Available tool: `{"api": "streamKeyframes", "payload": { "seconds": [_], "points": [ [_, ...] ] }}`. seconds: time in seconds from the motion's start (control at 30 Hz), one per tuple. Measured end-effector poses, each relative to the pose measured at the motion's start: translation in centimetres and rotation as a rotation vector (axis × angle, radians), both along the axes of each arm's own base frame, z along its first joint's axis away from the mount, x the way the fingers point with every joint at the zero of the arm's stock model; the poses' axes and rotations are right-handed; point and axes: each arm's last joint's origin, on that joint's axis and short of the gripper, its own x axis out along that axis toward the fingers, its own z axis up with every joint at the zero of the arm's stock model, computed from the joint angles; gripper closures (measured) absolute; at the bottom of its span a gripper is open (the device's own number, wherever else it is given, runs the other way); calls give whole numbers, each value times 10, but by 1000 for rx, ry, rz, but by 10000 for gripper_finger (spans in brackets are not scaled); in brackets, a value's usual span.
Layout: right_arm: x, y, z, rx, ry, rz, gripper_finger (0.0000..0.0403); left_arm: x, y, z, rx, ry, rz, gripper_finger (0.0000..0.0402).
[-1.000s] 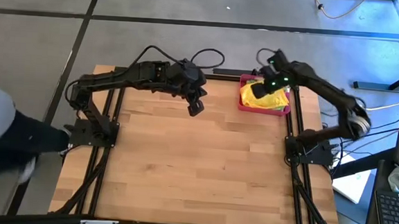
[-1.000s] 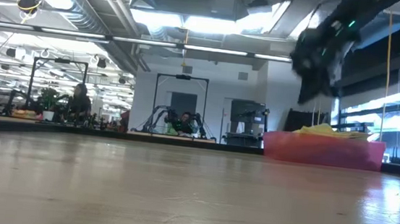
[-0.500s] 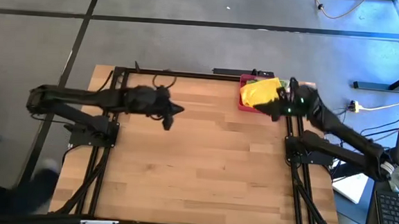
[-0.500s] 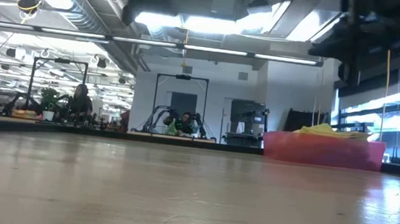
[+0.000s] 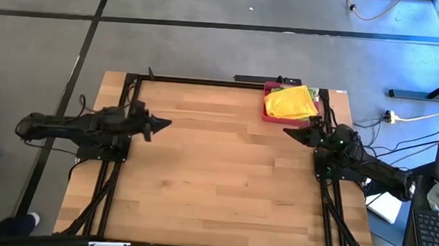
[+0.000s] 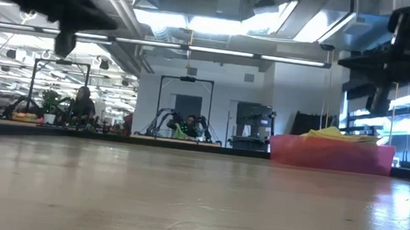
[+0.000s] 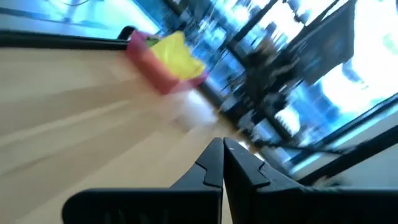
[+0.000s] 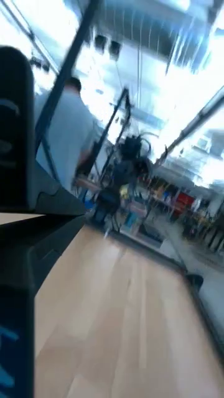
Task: Fold microfiber towels
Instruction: Return to Home Position
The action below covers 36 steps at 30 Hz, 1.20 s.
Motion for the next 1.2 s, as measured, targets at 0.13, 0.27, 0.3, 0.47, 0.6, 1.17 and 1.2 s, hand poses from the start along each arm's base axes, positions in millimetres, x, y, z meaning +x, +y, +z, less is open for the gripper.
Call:
{"api": "streamKeyframes", "payload": {
  "seconds": [0.13, 0.27, 0.3, 0.47, 0.6, 1.17, 1.2],
  "points": [
    [4, 1, -7, 18, 42, -25, 391, -15, 0, -26, -71, -162, 48, 401],
    [5, 2, -9, 10, 68, -86, 391, -23, -1, -44, -100, -236, 69, 401],
    [5, 3, -10, 10, 76, -98, 391, -24, 0, -48, -100, -245, 73, 401],
    [6, 4, -10, 8, 81, -143, 393, -21, -1, -58, -77, -212, 60, 401],
    [8, 6, -12, 8, 99, -117, 398, -18, 1, -62, -106, -168, 49, 401],
    [14, 17, -14, -637, 179, 197, 395, -14, -2, -68, 590, 94, -180, 401],
    [14, 16, -14, -651, 190, 177, 396, -14, -3, -68, 607, 98, -184, 401]
  ]
}}
